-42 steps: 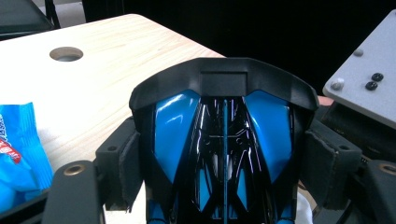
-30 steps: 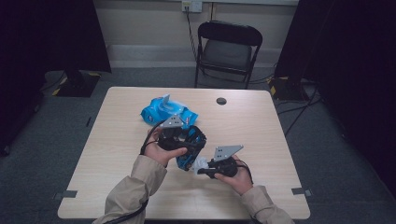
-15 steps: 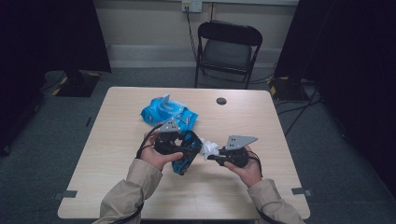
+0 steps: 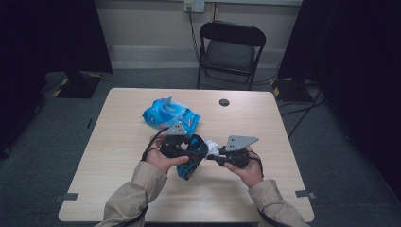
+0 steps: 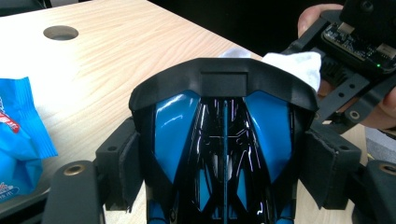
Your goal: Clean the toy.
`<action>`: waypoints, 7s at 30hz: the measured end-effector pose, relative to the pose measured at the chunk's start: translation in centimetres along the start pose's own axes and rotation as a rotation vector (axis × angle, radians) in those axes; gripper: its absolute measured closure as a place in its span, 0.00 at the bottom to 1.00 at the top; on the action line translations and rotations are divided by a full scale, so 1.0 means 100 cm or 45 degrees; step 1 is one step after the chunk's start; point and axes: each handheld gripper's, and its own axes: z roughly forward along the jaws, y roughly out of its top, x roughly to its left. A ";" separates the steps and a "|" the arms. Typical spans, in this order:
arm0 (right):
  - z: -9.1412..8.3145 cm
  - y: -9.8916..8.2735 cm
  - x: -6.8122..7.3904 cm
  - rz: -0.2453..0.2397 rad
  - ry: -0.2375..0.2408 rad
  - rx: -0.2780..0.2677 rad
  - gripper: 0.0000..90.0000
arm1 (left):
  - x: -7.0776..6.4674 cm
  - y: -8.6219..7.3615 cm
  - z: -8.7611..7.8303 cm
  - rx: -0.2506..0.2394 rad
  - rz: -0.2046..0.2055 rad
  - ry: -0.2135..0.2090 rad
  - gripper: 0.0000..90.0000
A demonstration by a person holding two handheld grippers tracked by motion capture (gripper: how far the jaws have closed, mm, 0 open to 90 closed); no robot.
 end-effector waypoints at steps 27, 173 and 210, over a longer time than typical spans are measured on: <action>0.023 -0.015 0.016 -0.033 0.144 0.028 0.94 | 0.002 0.012 0.001 -0.028 -0.023 0.016 0.28; -0.036 -0.076 -0.043 0.350 -0.506 0.308 0.26 | 0.068 -0.061 -0.005 0.309 -0.033 0.478 0.18; -0.086 -0.099 0.000 0.392 -0.471 0.399 0.17 | -0.029 -0.081 -0.002 0.241 0.104 0.142 0.18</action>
